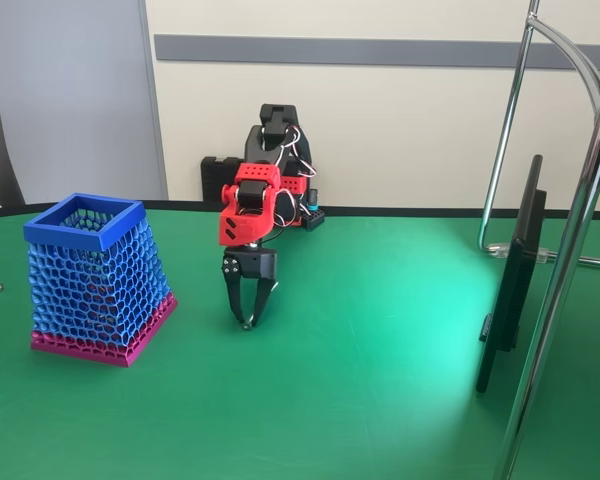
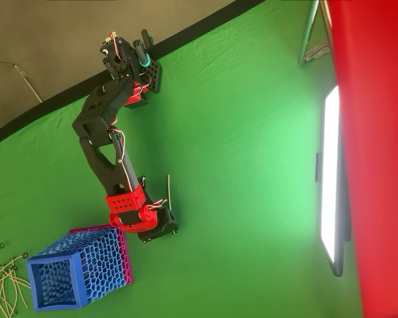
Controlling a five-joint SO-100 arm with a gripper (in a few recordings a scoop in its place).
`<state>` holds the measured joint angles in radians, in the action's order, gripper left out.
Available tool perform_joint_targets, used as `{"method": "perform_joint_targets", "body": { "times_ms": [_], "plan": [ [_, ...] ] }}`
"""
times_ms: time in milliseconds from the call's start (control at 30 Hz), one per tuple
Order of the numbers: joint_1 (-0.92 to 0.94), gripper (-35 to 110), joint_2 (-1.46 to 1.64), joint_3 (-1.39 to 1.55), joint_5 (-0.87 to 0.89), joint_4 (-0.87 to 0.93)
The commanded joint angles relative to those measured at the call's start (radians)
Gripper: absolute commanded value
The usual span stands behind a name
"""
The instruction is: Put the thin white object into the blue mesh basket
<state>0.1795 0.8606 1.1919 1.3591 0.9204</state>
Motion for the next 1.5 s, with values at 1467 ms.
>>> {"method": "perform_joint_targets", "body": {
  "times_ms": [1467],
  "plan": [
    [0.202,0,0.577,-0.295,-0.828,-0.344]
  ]
}}
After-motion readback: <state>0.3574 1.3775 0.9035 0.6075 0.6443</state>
